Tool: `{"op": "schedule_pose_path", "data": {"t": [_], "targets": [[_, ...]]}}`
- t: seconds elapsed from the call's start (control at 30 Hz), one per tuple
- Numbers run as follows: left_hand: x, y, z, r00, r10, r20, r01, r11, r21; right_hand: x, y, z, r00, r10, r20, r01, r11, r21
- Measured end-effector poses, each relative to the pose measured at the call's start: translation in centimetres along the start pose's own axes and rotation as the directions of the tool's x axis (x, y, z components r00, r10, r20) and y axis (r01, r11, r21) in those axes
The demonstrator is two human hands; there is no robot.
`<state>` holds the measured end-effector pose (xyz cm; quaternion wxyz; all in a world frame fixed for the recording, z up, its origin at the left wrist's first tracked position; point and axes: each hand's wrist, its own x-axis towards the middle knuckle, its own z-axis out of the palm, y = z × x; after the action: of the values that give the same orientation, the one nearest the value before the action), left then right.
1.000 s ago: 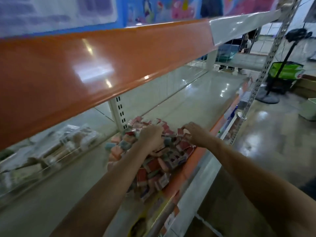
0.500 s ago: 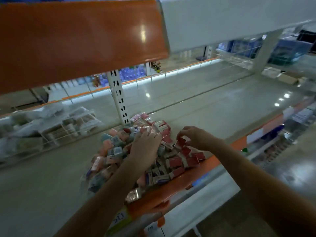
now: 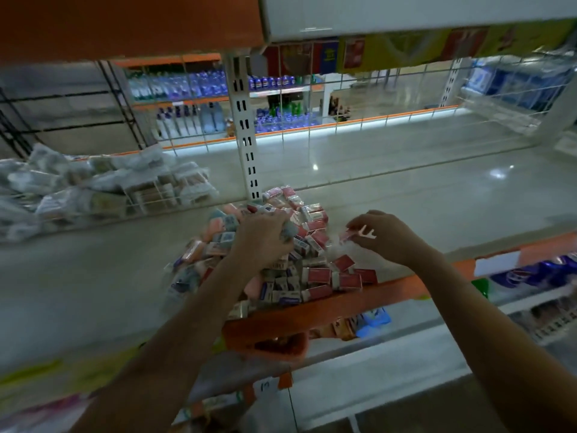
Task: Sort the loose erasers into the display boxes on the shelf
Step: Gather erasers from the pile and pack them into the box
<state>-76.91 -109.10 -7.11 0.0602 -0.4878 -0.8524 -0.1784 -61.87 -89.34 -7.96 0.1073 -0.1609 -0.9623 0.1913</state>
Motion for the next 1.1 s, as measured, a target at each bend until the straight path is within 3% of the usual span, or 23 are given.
{"op": "schedule_pose_path", "data": {"t": [0.1,0.23,0.33,0.4,0.5,0.6,0.73,0.9,1.03,1.1], "targets": [[-1.3,-0.1,-1.3,0.981,-0.19,-0.046,0.157,0.906,-0.394,-0.1,-0.6,-0.9,0.997,0.037,-0.068,-0.031,0.996,0.084],[-3.4,-1.8,-2.0,0.923,-0.36,0.135,0.317,0.515,-0.796,-0.2,-3.1,-1.1,0.995,0.086,-0.052,-0.066,0.951,0.303],[-5.8,-2.8,-2.5,0.917,-0.345,0.199,0.271,0.176,-0.946,-0.2,-5.9,-0.4,0.998,0.047,0.034,-0.058,0.857,0.513],[-7.3,-2.9,-3.2,0.92,-0.322,0.225,0.221,-0.049,-0.974,0.0,-7.9,0.4,0.998,0.013,0.059,-0.044,0.824,0.564],[-9.5,-3.5,-4.2,0.912,-0.338,0.231,0.171,-0.2,-0.965,0.1,-11.0,1.7,0.991,-0.027,0.127,-0.069,0.725,0.685],[-11.8,-4.7,-5.5,0.884,-0.419,0.208,0.136,-0.196,-0.971,0.3,-14.6,3.1,0.977,-0.053,0.205,-0.124,0.643,0.756],[-15.5,-6.8,-7.8,0.866,-0.471,0.168,0.13,-0.113,-0.985,0.4,-19.8,4.8,0.969,-0.107,0.221,-0.088,0.688,0.72],[-21.5,-11.2,-11.7,0.822,-0.562,0.093,0.263,0.23,-0.937,0.2,-27.5,7.8,0.938,-0.173,0.302,-0.147,0.588,0.795],[-27.1,-14.9,-15.8,0.797,-0.604,0.02,0.334,0.412,-0.848,-0.3,-35.2,10.6,0.902,-0.24,0.359,-0.186,0.534,0.825],[-30.1,-16.9,-17.7,0.785,-0.619,-0.009,0.349,0.454,-0.82,-0.8,-39.1,12.2,0.891,-0.262,0.37,-0.191,0.524,0.83]]}}
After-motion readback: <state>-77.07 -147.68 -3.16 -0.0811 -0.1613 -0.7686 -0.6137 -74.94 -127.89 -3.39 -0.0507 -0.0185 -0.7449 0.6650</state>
